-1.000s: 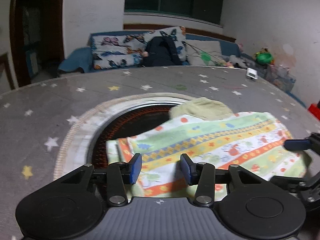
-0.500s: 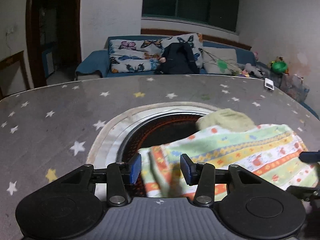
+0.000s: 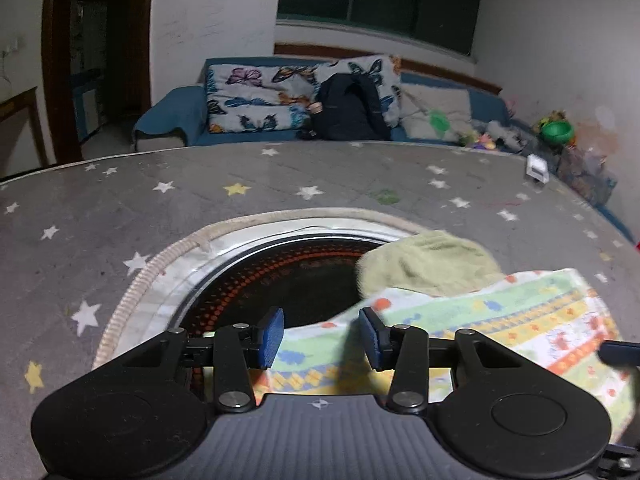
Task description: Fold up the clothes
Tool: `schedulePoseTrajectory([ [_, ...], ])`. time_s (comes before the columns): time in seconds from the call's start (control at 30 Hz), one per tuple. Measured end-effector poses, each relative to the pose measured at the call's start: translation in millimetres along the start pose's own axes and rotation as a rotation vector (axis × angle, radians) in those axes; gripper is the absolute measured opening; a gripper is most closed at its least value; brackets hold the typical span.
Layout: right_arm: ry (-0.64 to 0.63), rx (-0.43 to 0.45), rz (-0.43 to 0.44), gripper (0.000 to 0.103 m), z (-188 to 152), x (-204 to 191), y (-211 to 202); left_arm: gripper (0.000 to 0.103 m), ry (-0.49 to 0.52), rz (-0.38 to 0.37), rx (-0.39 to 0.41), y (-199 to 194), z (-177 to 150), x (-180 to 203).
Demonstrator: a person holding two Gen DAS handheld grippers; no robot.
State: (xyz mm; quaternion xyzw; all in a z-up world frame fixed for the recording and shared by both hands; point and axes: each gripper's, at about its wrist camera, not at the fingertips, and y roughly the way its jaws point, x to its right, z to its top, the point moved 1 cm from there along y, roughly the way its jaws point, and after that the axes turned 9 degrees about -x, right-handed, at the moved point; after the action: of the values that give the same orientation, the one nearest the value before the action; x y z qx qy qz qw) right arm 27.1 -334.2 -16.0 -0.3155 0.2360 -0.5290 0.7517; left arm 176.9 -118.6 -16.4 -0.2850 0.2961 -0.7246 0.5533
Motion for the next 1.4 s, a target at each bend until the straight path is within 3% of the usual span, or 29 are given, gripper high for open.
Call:
schedulePoseTrajectory([
  [0.23, 0.000, 0.000, 0.000, 0.103, -0.4, -0.4, 0.3, 0.045, 0.013, 0.037, 0.015, -9.1, -3.5, -2.5],
  [0.5, -0.001, -0.001, -0.001, 0.103, -0.3, 0.0, 1.6, 0.045, 0.014, 0.020, 0.023, -39.8, -17.8, -3.5],
  [0.93, 0.002, -0.003, 0.003, 0.103, 0.7, -0.6, 2.4, 0.046, 0.107, 0.041, 0.023, -74.3, -67.8, 13.1],
  [1.23, -0.007, 0.035, -0.041, 0.103, 4.7, -22.5, -4.9, 0.046, 0.101, 0.054, 0.011, -78.5, -84.0, 9.6],
  [1.4, 0.056, 0.015, 0.018, 0.103, 3.2, -10.8, 1.6, 0.047, 0.090, 0.059, 0.010, -77.3, -87.8, 7.3],
])
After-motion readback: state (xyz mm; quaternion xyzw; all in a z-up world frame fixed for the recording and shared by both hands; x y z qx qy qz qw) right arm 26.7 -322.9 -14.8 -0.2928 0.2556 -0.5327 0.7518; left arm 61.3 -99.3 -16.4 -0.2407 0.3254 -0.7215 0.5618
